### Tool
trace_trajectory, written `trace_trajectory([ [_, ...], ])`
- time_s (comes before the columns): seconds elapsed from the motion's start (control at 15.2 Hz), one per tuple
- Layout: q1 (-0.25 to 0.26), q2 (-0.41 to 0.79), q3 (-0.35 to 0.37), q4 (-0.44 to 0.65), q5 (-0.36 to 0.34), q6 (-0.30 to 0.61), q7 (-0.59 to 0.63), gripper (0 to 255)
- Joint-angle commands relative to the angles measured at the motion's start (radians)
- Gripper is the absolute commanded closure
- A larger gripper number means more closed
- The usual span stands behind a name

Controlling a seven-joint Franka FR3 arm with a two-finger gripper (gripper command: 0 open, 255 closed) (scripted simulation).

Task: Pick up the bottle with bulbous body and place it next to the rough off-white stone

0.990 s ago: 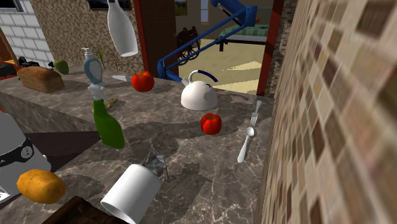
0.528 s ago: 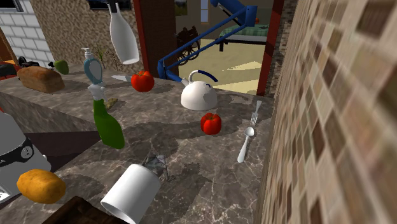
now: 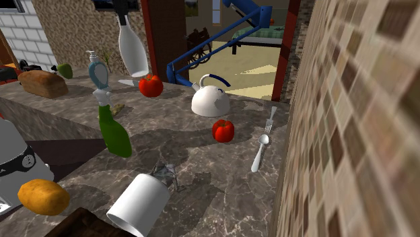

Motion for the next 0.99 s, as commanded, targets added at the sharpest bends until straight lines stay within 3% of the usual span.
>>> trace_trajectory([
  [0.0, 0.001, -0.006, 0.000, -0.034, 0.003, 0.030, -0.001, 255],
  [0.92, 0.005, -0.010, 0.005, -0.226, 0.008, 0.219, -0.003, 255],
])
